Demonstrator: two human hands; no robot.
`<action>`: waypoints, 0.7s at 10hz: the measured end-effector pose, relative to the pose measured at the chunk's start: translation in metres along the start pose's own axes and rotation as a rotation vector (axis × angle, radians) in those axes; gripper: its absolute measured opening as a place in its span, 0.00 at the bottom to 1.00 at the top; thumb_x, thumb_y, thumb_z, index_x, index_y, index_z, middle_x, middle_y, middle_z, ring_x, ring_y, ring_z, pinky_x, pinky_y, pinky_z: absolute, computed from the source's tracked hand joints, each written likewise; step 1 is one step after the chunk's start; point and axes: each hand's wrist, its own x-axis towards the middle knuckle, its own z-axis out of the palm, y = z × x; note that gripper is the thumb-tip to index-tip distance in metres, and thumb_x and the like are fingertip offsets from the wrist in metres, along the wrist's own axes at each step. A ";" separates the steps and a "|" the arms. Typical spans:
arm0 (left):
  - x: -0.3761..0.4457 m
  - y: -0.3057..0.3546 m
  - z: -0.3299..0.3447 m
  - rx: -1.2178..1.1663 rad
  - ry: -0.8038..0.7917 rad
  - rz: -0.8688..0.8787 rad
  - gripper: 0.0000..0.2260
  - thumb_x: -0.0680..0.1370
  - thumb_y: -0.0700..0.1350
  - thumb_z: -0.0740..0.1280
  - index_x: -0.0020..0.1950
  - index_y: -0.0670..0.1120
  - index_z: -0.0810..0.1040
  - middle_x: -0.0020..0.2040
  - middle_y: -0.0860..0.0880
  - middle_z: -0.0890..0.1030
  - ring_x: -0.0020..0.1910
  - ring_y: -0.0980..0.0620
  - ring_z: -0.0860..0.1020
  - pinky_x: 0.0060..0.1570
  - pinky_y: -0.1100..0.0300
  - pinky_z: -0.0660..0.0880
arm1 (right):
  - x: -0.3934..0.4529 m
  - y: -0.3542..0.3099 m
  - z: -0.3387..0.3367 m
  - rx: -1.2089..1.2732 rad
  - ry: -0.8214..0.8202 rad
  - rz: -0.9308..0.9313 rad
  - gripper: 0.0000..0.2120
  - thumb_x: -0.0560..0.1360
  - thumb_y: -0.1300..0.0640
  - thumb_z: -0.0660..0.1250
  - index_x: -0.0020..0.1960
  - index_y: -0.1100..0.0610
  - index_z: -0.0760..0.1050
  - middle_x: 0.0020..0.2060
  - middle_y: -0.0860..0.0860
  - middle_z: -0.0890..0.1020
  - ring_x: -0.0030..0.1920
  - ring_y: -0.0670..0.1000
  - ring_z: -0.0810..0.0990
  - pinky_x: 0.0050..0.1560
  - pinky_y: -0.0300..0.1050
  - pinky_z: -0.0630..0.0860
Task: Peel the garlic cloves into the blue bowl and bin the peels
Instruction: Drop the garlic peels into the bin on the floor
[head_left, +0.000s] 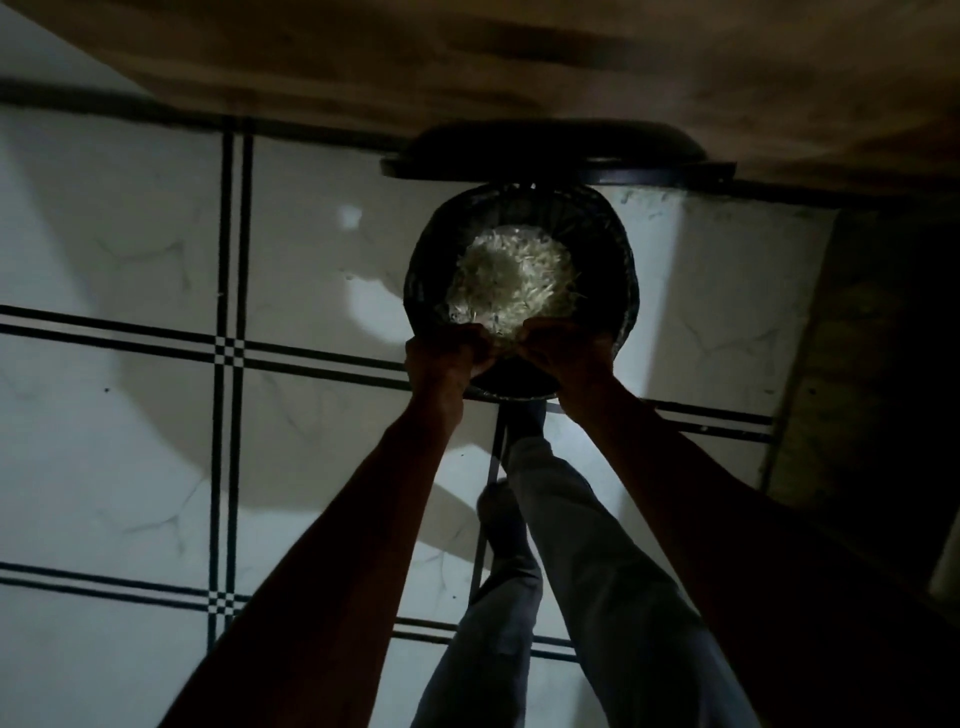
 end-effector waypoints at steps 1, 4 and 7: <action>0.012 0.007 0.005 0.000 0.015 -0.010 0.13 0.81 0.30 0.64 0.43 0.38 0.86 0.42 0.46 0.85 0.42 0.48 0.84 0.50 0.53 0.83 | 0.009 -0.007 0.007 -0.153 0.139 -0.138 0.12 0.76 0.67 0.75 0.58 0.69 0.82 0.53 0.62 0.86 0.54 0.57 0.86 0.54 0.47 0.83; 0.017 0.025 0.041 -0.104 -0.194 -0.119 0.18 0.88 0.44 0.54 0.77 0.41 0.69 0.76 0.39 0.71 0.68 0.43 0.77 0.51 0.58 0.78 | 0.023 -0.014 0.025 -0.286 -0.107 -0.313 0.21 0.86 0.55 0.61 0.79 0.50 0.70 0.62 0.54 0.83 0.51 0.48 0.83 0.45 0.36 0.81; -0.046 0.042 0.043 -0.020 -0.420 -0.013 0.23 0.87 0.41 0.47 0.82 0.37 0.58 0.69 0.40 0.74 0.61 0.45 0.77 0.69 0.51 0.69 | -0.010 0.006 -0.046 -0.265 -0.029 -0.291 0.17 0.85 0.46 0.64 0.66 0.56 0.79 0.60 0.55 0.84 0.63 0.56 0.81 0.64 0.49 0.79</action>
